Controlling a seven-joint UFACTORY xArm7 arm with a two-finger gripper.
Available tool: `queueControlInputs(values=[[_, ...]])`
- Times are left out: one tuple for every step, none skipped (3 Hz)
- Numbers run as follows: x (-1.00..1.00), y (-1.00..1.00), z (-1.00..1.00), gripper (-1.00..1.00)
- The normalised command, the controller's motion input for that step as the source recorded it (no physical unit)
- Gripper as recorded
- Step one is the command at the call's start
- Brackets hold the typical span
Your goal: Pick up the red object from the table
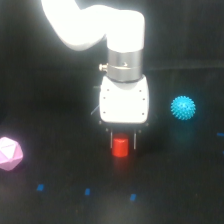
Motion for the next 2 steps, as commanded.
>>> queueControlInputs(values=[[0.16, 0.07, 1.00, -1.00], [0.60, 0.78, 1.00, -0.97]])
